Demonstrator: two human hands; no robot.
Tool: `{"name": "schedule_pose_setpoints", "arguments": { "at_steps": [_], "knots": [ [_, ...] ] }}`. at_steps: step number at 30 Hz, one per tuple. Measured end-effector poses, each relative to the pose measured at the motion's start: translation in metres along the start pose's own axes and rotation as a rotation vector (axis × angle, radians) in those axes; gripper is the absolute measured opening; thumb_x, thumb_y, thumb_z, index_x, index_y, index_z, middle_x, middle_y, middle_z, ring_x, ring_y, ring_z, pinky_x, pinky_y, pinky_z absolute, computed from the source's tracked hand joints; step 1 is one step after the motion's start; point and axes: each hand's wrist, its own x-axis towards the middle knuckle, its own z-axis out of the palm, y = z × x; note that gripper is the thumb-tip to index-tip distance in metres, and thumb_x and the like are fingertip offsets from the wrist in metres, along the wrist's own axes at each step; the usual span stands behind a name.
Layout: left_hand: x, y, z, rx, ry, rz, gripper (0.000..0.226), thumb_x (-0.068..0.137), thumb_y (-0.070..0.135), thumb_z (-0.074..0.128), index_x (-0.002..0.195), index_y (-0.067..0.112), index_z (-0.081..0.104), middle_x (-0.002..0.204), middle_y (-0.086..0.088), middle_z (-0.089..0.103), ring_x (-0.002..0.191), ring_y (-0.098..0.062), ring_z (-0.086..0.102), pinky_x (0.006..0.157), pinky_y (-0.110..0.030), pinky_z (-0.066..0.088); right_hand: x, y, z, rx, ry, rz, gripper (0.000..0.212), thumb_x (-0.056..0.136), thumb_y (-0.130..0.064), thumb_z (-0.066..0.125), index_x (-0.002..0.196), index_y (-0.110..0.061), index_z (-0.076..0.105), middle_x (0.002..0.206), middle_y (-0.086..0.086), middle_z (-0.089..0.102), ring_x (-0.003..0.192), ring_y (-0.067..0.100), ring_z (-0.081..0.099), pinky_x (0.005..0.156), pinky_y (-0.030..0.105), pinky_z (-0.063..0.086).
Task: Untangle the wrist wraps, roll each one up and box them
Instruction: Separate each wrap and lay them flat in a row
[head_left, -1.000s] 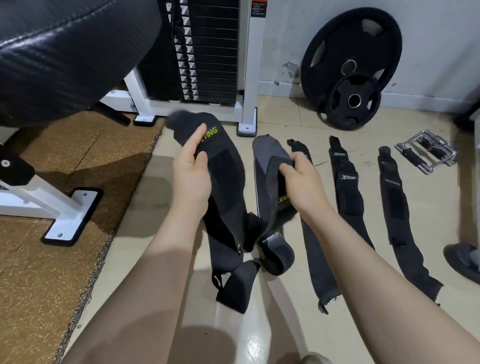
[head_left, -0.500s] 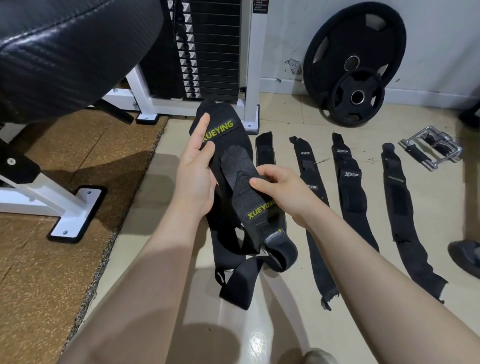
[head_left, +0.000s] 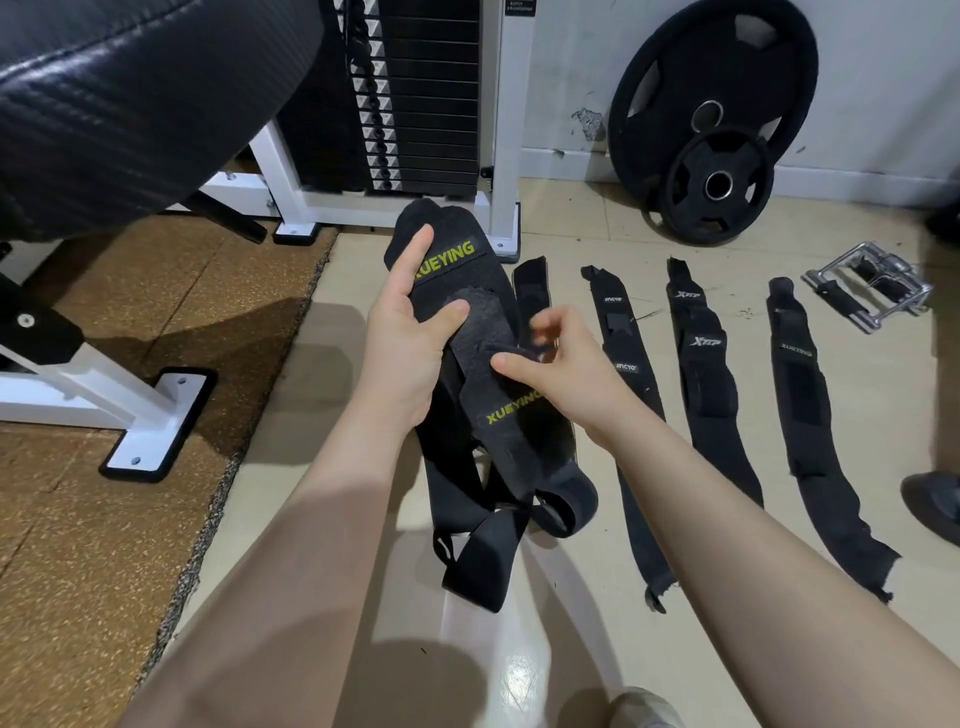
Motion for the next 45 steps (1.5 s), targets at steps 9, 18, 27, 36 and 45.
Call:
{"name": "schedule_pose_setpoints", "arguments": {
  "at_steps": [9,18,27,36,45],
  "knots": [
    [0.0,0.009,0.005,0.071,-0.2,0.058,0.066,0.086,-0.018,0.05,0.128,0.034,0.048,0.132,0.009,0.055,0.125,-0.012,0.053,0.103,-0.039,0.046,-0.003,-0.01,-0.006,0.298,-0.261,-0.124,0.032,0.081,0.002,0.068,0.103,-0.021,0.064,0.101,0.0,0.073,0.095,0.014,0.069,0.087,0.035,0.055],
    [-0.002,0.001,0.017,-0.158,-0.041,-0.14,0.089,0.094,0.0,0.055,0.152,0.028,-0.005,0.118,0.0,0.065,0.105,-0.012,0.065,0.09,-0.034,0.053,-0.001,-0.01,-0.002,0.5,-0.165,-0.129,0.04,0.083,0.01,0.062,0.111,-0.018,0.057,0.104,0.003,0.07,0.1,0.019,0.067,0.086,0.034,0.055],
    [-0.025,-0.039,0.016,-0.091,-0.335,-0.502,0.021,0.093,0.017,0.053,0.112,0.014,0.061,0.106,-0.004,0.072,0.097,-0.016,0.069,0.08,-0.024,0.056,0.001,0.002,-0.01,0.577,-0.149,-0.125,0.052,0.085,0.016,0.054,0.125,-0.018,0.05,0.113,0.002,0.065,0.105,0.015,0.064,0.089,0.03,0.053],
    [-0.02,-0.051,0.023,0.132,-0.308,-0.513,0.02,0.098,0.021,0.051,0.114,0.014,0.062,0.108,-0.011,0.071,0.102,-0.025,0.068,0.092,-0.041,0.053,0.013,0.022,-0.017,0.384,-0.184,-0.147,0.081,0.081,0.013,0.054,0.149,-0.022,0.028,0.147,-0.003,0.042,0.135,0.011,0.041,0.113,0.04,0.035],
    [-0.012,-0.075,0.038,0.028,-0.229,-0.776,0.024,0.093,0.032,0.058,0.107,0.015,0.068,0.091,-0.005,0.075,0.084,-0.018,0.071,0.076,-0.031,0.053,0.032,0.051,-0.019,0.437,-0.131,-0.036,0.097,0.077,0.024,0.048,0.15,-0.034,0.021,0.149,0.002,0.039,0.131,0.018,0.046,0.103,0.043,0.046]
  ]
}}
